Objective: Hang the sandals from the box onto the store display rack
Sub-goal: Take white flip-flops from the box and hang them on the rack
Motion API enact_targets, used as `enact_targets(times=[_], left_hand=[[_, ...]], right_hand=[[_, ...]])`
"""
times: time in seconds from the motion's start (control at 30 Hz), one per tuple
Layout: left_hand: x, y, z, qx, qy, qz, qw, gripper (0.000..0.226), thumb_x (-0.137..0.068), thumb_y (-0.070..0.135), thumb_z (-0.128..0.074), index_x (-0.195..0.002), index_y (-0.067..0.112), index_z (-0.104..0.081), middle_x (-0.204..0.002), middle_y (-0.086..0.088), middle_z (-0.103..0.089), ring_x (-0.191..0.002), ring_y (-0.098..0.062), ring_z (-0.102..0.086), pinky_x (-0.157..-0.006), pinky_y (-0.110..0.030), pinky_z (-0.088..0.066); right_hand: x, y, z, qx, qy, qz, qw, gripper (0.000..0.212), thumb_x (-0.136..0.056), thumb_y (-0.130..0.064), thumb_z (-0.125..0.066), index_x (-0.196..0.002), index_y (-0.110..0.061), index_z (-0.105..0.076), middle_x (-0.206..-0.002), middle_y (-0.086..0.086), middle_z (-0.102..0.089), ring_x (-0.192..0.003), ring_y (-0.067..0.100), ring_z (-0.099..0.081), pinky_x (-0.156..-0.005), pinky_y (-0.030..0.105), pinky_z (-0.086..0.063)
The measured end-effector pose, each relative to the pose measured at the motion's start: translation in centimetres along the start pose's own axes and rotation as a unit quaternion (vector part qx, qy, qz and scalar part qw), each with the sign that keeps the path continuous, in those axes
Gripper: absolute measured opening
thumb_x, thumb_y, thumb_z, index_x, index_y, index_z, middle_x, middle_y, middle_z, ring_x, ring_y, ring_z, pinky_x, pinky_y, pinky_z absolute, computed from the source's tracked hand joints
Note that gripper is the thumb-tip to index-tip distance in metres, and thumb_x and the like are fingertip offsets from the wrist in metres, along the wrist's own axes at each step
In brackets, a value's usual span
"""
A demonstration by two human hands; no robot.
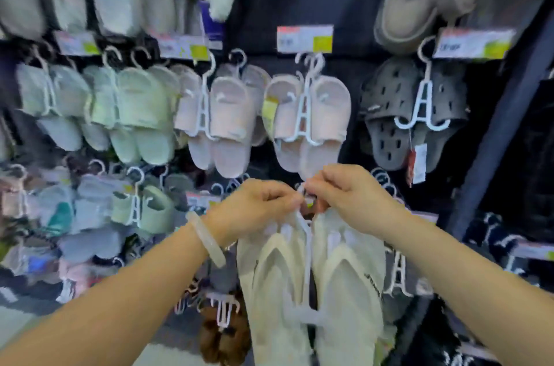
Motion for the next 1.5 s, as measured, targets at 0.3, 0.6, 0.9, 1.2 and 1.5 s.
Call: enact_targets(times=[0.3, 0.6, 0.9, 1.2, 1.5], left_hand=[[0.1, 2.7, 18.3, -0.04, 0.11, -0.077, 0.99, 0.008, -0.085, 0.019, -0.066, -0.081, 0.012, -0.069, -0.087, -0.009, -0.066, -0.08, -0.01, -0.055, -0.076, -0.019, -0.043], [-5.2, 10.5, 27.2, -0.067, 0.234, -0.115, 0.963, 0.028, -0.09, 0.03, -0.058, -0.085, 0.006, -0.071, -0.088, -0.021, -0.069, -0.075, -0.018, -0.057, -0.079, -0.038, -0.051], [-14.9, 17.6, 35.5, -0.071, 0.298, -0.095, 0.947, 0.025, -0.089, 0.028, -0.061, -0.095, 0.005, -0.071, -0.081, -0.009, -0.066, -0.062, -0.016, -0.057, -0.061, -0.026, -0.049], [-21.6, 22.1, 42.5, -0.126, 0.343, -0.211, 0.907, 0.019, -0.088, 0.025, -0.061, -0.073, 0.014, -0.057, -0.072, 0.001, -0.055, -0.059, -0.006, -0.052, -0.048, -0.008, -0.043], [-24.0, 21.6, 43.8, -0.068, 0.331, -0.425, 0.839, 0.025, -0.086, 0.02, -0.063, -0.096, -0.001, -0.072, -0.096, -0.01, -0.071, -0.087, -0.011, -0.06, -0.092, -0.035, -0.049]], right_hand=[[-12.0, -13.5, -4.4, -0.002, 0.051, 0.097, 0.994, 0.025, -0.09, -0.018, -0.057, -0.075, 0.001, -0.062, -0.062, 0.003, -0.065, -0.065, 0.016, -0.062, -0.076, 0.034, -0.052], [-21.3, -22.0, 1.2, -0.033, 0.146, 0.155, 0.976, 0.029, -0.088, -0.028, -0.06, -0.072, -0.005, -0.067, -0.061, 0.003, -0.067, -0.06, 0.007, -0.057, -0.054, 0.006, -0.041], [-34.0, -24.5, 8.1, -0.136, 0.07, 0.158, 0.976, 0.014, -0.089, -0.012, -0.06, -0.08, -0.006, -0.07, -0.074, 0.006, -0.069, -0.062, 0.011, -0.063, -0.063, 0.021, -0.054], [-42.1, -27.7, 11.2, -0.149, 0.226, 0.274, 0.923, 0.013, -0.089, -0.011, -0.06, -0.077, -0.01, -0.064, -0.067, 0.004, -0.063, -0.059, 0.009, -0.06, -0.071, 0.02, -0.054], [-42.4, -28.8, 11.9, -0.143, 0.297, 0.383, 0.863, 0.011, -0.087, -0.003, -0.061, -0.088, -0.012, -0.066, -0.054, -0.008, -0.067, -0.054, 0.006, -0.061, -0.066, 0.022, -0.054]])
Point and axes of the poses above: each hand's wrist, its own x-axis away from the middle knuckle, its own z-axis out of the back of the hand, y = z × x, the point moved 3 cm from there along -x, towards the middle knuckle
